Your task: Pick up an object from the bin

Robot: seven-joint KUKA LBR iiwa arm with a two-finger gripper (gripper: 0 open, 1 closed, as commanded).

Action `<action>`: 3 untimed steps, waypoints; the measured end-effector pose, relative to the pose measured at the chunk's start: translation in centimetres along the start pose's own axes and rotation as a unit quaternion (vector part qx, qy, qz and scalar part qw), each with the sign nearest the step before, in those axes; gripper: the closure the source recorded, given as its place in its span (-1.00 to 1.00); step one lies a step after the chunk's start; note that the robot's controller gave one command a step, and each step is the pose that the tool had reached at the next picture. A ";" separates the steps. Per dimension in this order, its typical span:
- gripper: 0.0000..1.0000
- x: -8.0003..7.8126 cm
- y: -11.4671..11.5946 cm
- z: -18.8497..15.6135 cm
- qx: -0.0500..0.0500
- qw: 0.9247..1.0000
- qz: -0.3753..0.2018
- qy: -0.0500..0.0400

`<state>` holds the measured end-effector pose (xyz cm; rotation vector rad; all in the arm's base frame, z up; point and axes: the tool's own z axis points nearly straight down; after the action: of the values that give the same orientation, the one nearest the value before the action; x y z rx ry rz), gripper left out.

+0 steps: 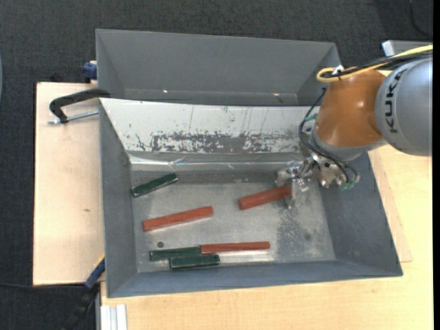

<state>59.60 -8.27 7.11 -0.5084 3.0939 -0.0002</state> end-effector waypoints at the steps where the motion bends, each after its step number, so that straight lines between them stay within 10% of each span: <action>1: 1.00 1.1 0.3 0.0 -0.001 1.000 -0.014 0.002; 2: 1.00 1.4 -1.1 -11.7 0.000 0.999 -0.042 0.000; 3: 1.00 1.4 -1.1 -11.7 0.000 0.999 -0.042 0.000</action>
Offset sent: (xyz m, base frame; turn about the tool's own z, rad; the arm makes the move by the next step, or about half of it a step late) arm -0.0120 -0.0157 0.1159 -0.0855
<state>58.55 -9.79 18.82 -0.6368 3.0694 -0.0010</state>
